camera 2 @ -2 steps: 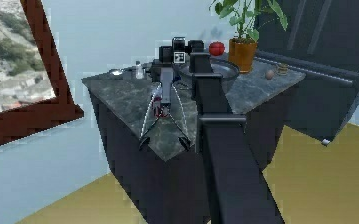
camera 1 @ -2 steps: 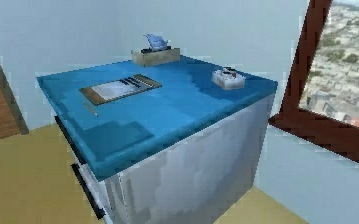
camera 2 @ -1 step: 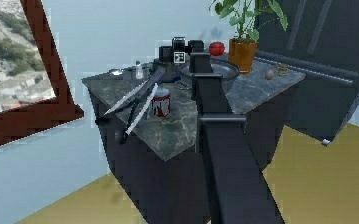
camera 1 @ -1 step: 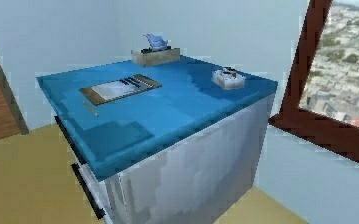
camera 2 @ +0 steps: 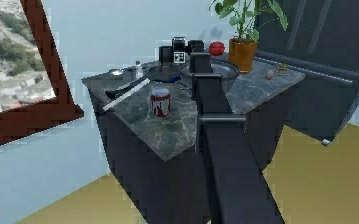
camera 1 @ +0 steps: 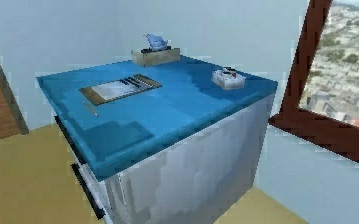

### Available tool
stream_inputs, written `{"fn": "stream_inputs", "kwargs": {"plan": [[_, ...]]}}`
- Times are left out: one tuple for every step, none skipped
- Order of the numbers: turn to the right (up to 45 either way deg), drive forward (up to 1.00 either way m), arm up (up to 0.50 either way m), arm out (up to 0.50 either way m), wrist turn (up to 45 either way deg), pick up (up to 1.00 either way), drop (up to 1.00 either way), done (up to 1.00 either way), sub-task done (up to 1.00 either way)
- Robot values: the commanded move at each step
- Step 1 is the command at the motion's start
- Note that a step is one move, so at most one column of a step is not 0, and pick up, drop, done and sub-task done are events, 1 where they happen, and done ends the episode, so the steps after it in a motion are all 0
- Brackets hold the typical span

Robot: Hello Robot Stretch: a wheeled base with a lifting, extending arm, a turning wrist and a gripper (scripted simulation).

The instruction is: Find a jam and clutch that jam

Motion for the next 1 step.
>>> {"fn": "stream_inputs", "kwargs": {"plan": [[0.0, 0.0, 0.0, 0.0, 45.0, 0.0, 0.0, 0.0, 0.0]]}}
